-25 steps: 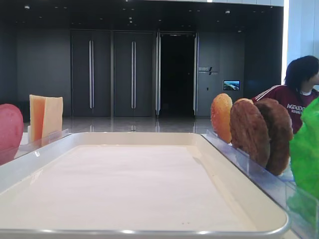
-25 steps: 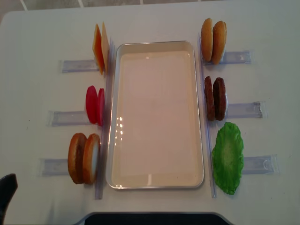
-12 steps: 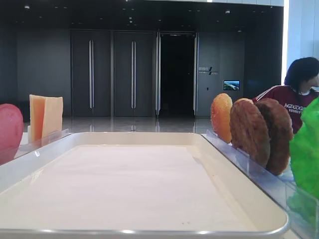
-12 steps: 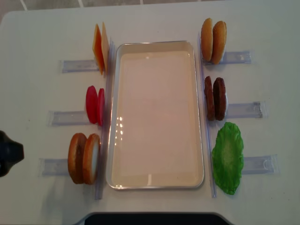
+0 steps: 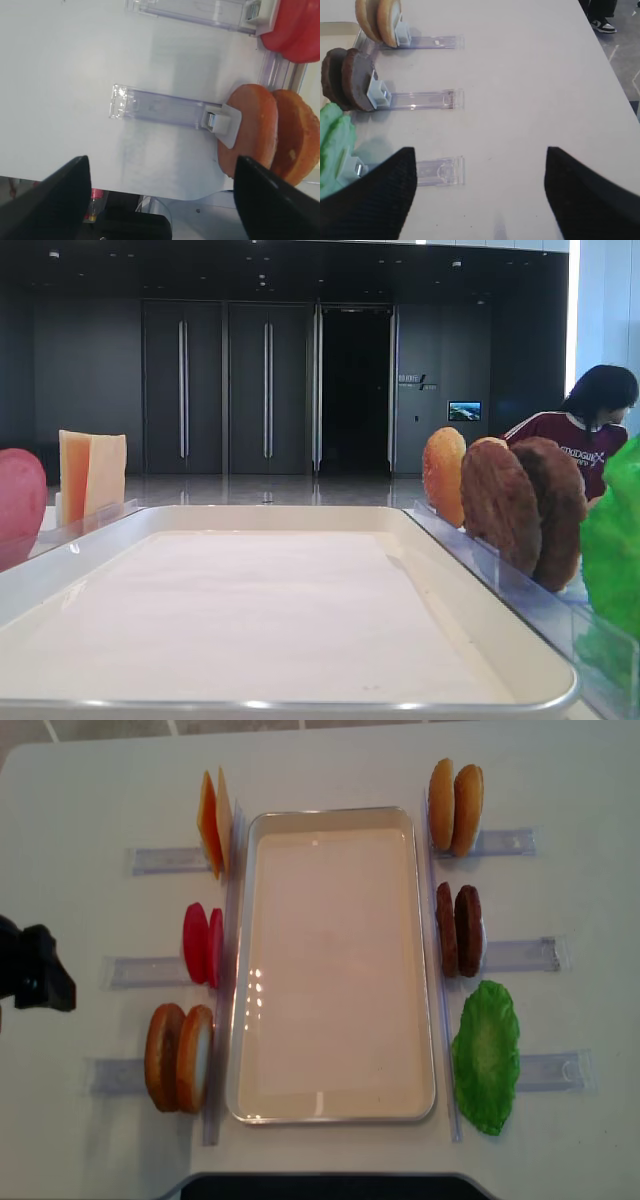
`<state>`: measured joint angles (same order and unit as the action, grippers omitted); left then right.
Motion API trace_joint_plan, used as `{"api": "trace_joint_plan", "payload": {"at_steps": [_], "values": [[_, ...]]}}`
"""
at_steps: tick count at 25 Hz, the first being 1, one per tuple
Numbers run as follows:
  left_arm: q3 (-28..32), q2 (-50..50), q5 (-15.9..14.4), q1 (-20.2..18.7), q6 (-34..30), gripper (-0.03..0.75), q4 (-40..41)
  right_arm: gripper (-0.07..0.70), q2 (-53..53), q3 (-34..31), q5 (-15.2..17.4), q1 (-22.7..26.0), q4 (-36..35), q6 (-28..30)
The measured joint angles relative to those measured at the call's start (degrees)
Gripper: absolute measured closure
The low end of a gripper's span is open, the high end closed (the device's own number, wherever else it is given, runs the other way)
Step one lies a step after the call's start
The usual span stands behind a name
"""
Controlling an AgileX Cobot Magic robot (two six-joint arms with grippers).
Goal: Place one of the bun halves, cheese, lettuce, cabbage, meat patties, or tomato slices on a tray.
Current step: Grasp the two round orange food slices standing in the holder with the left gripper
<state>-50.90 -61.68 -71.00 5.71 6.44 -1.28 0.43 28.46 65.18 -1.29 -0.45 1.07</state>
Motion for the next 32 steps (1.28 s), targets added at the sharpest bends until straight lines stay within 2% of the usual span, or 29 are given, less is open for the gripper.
{"api": "trace_joint_plan", "payload": {"at_steps": [5,18,21,25,32], "values": [[-2.3,-3.0,0.1,0.0,0.1,0.024,-0.2,0.097,0.0,0.0,0.0,0.0,0.0,0.0],[-2.5,-3.2,0.1,0.0,0.1,0.024,-4.0,0.097,0.0,0.0,0.0,0.0,0.0,0.0],[-2.5,-3.2,0.1,-0.3,2.1,0.024,-4.1,0.097,0.0,0.0,0.0,0.0,0.0,0.0],[-2.5,-3.2,0.1,-4.4,7.2,0.024,-2.5,0.097,0.0,0.0,0.0,0.0,0.0,0.0],[-2.5,-3.2,0.1,-15.4,17.8,0.024,0.5,0.097,0.0,0.0,0.0,0.0,0.0,0.0]]}}
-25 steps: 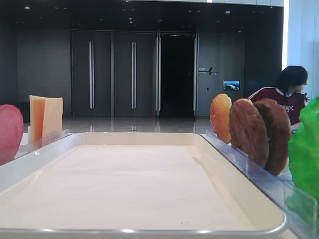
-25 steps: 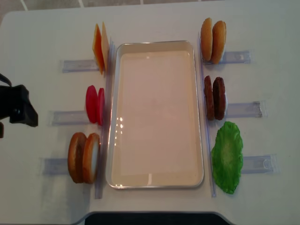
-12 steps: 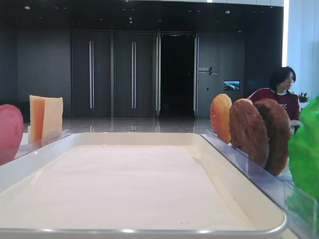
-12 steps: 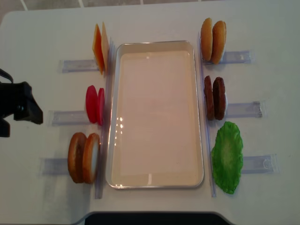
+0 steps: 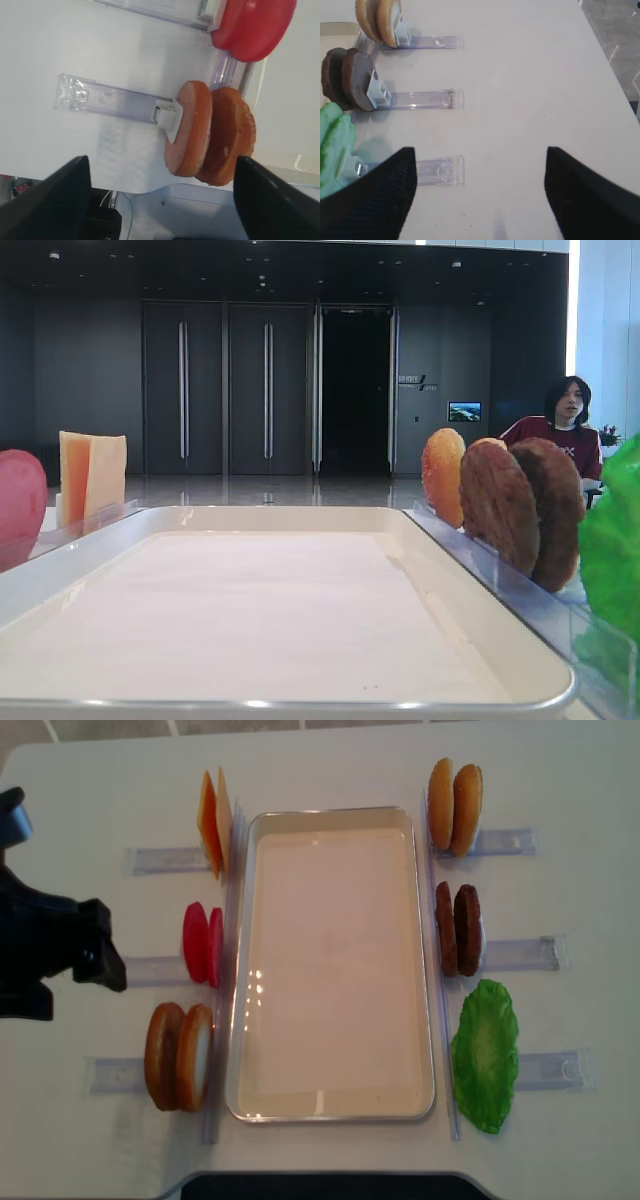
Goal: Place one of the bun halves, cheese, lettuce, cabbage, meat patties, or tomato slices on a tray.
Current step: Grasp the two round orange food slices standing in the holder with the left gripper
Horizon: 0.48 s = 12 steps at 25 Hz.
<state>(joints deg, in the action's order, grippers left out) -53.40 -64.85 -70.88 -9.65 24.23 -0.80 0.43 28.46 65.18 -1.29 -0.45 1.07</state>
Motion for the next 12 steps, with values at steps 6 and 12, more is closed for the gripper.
{"api": "trace_joint_plan", "payload": {"at_steps": [6,12], "values": [[0.0,-2.0,0.0,-9.2,7.1,0.024,2.1,0.097,0.0,0.0,0.0,0.0,0.0,0.0],[0.0,-6.2,2.3,-16.3,11.6,0.024,2.2,0.097,0.0,0.0,0.0,0.0,0.0,0.0]]}}
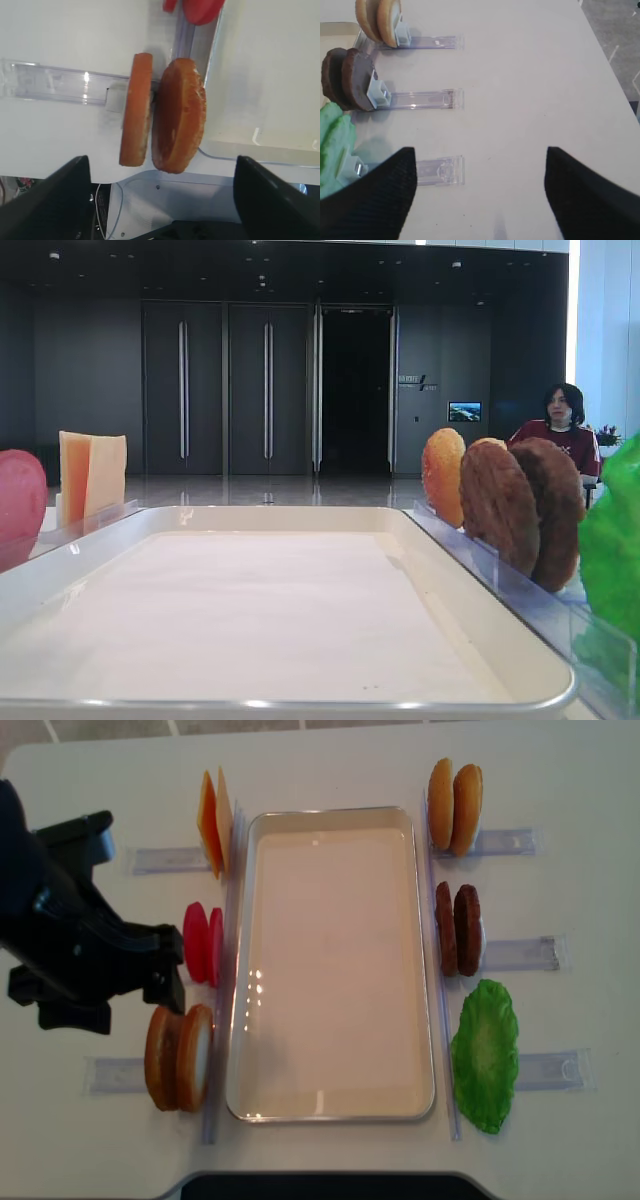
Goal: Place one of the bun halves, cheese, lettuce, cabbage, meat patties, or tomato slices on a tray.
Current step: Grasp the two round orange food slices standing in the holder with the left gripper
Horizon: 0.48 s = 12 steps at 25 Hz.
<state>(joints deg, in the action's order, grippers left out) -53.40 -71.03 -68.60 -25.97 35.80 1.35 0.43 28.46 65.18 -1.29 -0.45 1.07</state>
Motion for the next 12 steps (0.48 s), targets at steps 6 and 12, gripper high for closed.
{"api": "trace_joint_plan", "payload": {"at_steps": [6,12], "values": [[-0.3,-4.6,3.5,-4.7,1.3,0.024,-0.1,0.097,0.0,0.0,0.0,0.0,0.0,0.0],[-1.5,-8.6,5.3,-4.8,1.8,0.024,-0.3,0.097,0.0,0.0,0.0,0.0,0.0,0.0]]}}
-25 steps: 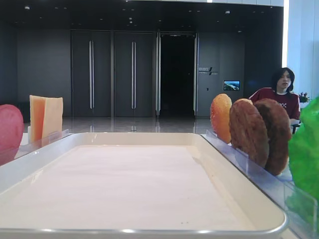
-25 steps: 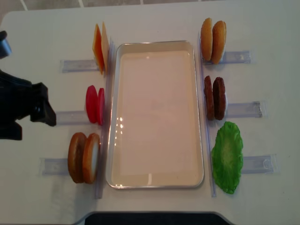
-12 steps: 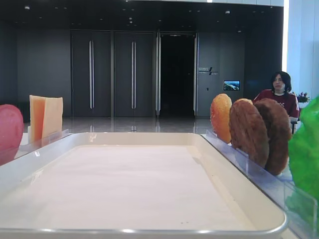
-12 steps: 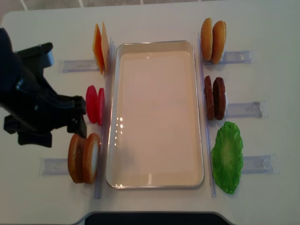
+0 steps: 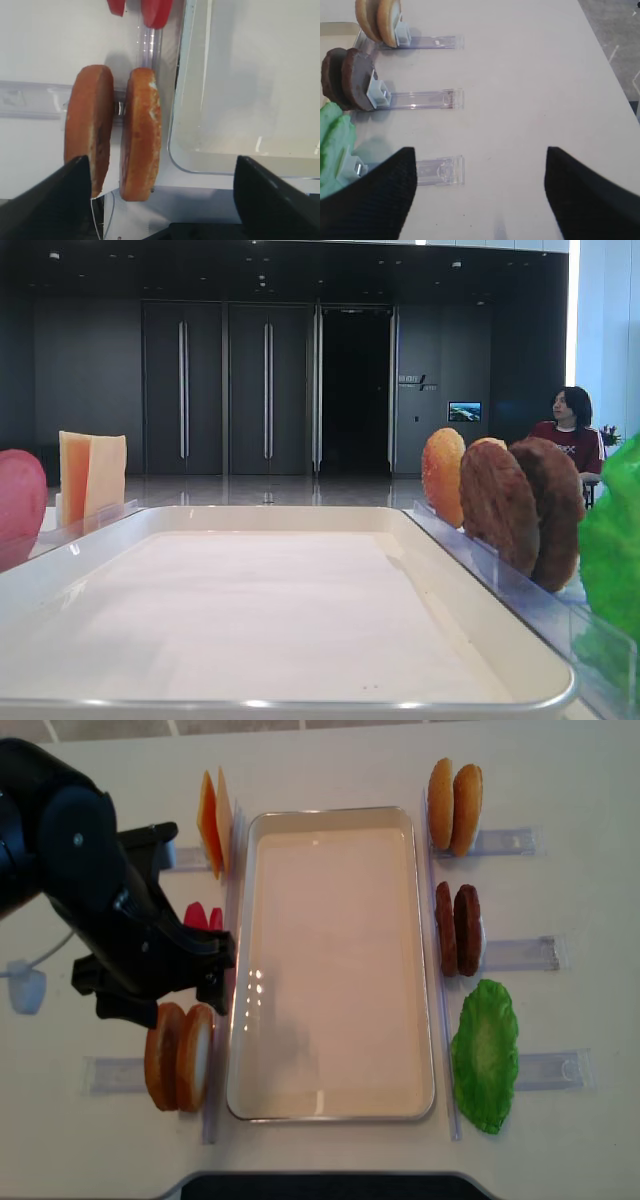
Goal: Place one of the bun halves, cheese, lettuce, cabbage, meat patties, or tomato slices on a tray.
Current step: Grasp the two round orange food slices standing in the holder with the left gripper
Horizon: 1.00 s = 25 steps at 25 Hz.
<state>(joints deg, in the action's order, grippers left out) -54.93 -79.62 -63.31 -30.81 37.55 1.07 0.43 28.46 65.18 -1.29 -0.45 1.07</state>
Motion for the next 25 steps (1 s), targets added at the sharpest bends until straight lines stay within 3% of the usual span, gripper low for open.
{"api": "trace_joint_plan", "payload": {"at_steps": [9,20,25], "values": [[0.0,-2.0,2.8,0.0,0.0,0.024,-0.5,0.097,0.0,0.0,0.0,0.0,0.0,0.0],[0.0,-4.1,2.8,-1.5,0.0,0.024,-1.1,0.097,0.0,0.0,0.0,0.0,0.0,0.0],[0.0,-4.1,1.0,-1.5,0.0,0.024,-1.1,0.097,0.0,0.0,0.0,0.0,0.0,0.0]]}}
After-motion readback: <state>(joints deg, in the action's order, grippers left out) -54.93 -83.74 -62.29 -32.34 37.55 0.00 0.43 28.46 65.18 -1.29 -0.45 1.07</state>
